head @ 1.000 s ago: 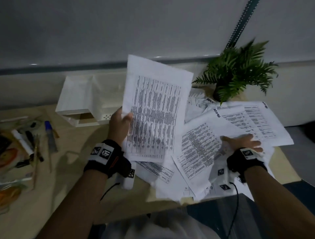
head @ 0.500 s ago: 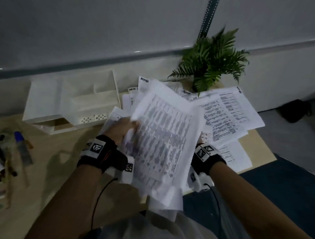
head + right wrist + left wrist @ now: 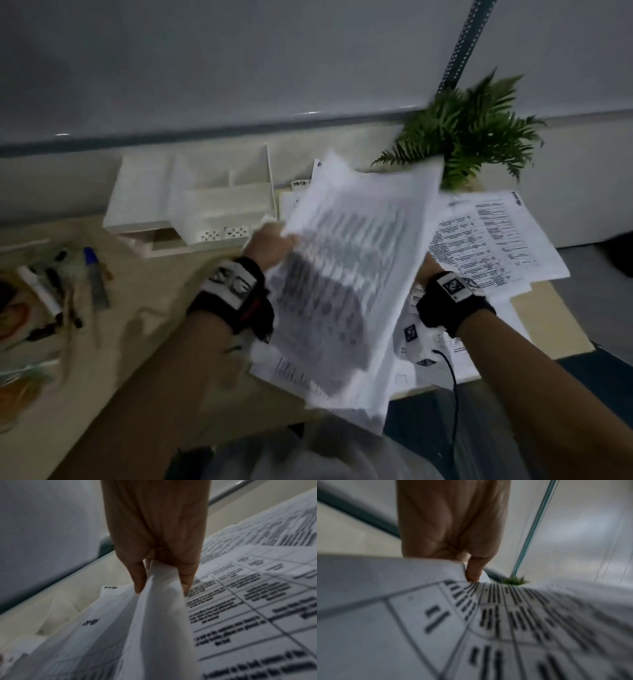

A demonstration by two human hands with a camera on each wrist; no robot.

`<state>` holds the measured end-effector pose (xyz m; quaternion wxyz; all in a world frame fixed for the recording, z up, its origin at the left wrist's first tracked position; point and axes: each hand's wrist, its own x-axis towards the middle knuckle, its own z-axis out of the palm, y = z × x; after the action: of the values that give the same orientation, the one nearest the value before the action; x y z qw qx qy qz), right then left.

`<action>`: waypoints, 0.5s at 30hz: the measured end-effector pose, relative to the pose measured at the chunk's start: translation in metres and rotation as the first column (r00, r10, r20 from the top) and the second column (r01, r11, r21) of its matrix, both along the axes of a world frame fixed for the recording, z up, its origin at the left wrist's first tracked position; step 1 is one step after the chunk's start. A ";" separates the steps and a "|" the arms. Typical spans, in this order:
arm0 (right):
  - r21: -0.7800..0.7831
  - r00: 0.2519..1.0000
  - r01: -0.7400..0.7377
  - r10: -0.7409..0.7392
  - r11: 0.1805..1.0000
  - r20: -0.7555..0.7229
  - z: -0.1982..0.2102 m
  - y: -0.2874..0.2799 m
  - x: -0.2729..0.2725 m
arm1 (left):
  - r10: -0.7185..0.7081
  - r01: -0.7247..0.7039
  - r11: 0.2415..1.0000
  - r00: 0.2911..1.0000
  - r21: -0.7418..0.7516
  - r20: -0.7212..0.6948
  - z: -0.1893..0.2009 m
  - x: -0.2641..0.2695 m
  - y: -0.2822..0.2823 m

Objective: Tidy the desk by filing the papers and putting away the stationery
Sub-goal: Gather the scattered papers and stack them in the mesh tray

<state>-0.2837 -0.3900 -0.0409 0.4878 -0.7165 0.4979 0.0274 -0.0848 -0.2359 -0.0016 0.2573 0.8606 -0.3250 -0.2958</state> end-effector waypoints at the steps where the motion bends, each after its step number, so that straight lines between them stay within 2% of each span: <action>1: 0.012 0.995 0.036 -0.037 0.999 0.088 0.005 0.006 -0.001 | -0.043 0.042 0.994 0.999 0.101 0.005 -0.017 -0.012 0.004; 2: 0.020 0.964 0.170 -0.171 0.985 0.204 0.007 0.016 -0.002 | -0.087 0.092 0.983 0.996 0.158 -0.035 -0.030 -0.023 0.007; 3: 0.124 0.877 0.335 -0.357 0.934 0.322 0.010 0.025 -0.003 | -0.127 0.139 0.975 0.988 0.173 -0.083 -0.041 -0.037 0.008; 4: 0.233 0.826 0.376 -0.439 0.897 0.354 0.012 0.031 -0.004 | -0.130 0.151 0.973 0.984 0.174 -0.125 -0.045 -0.049 0.010; 5: 0.286 0.859 0.352 -0.429 0.891 0.279 0.021 0.040 -0.005 | -0.117 0.140 0.977 0.983 0.164 -0.142 -0.049 -0.056 0.013; 6: 0.304 0.886 0.331 -0.404 0.894 0.225 0.008 0.033 -0.003 | -0.094 0.119 0.980 0.983 0.159 -0.158 -0.048 -0.061 0.016; 8: 0.243 0.937 0.285 -0.323 0.927 0.131 -0.008 0.015 -0.005 | -0.070 0.089 0.989 0.985 0.118 -0.156 -0.049 -0.057 0.023; 10: 0.057 0.964 0.247 -0.252 0.967 0.084 -0.022 -0.001 -0.004 | -0.044 0.050 0.998 0.991 0.049 -0.127 -0.049 -0.046 0.032; 11: -0.090 0.990 0.141 -0.143 0.986 -0.014 -0.031 -0.009 -0.006 | -0.019 0.019 1.000 0.994 0.002 -0.104 -0.048 -0.041 0.037; 12: -0.219 0.985 -0.030 -0.009 0.975 -0.175 -0.033 -0.012 -0.006 | 0.009 -0.012 0.999 0.996 -0.035 -0.083 -0.046 -0.035 0.041; 13: -0.302 0.933 -0.210 0.098 0.930 -0.347 -0.028 -0.009 -0.004 | 0.034 -0.038 0.997 0.998 -0.061 -0.059 -0.046 -0.029 0.045; 14: -0.354 0.880 -0.354 0.181 0.866 -0.438 -0.027 -0.006 -0.003 | 0.051 -0.054 0.994 0.998 -0.094 -0.028 -0.047 -0.024 0.048; 15: -0.337 0.843 -0.424 0.231 0.841 -0.486 -0.020 0.000 0.001 | 0.051 -0.050 0.991 0.999 -0.124 0.005 -0.047 -0.019 0.050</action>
<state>-0.2827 -0.3905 -0.0613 0.1837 -0.8585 0.4521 0.1575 -0.1039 -0.1863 -0.0485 0.3161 0.8524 -0.3217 -0.2647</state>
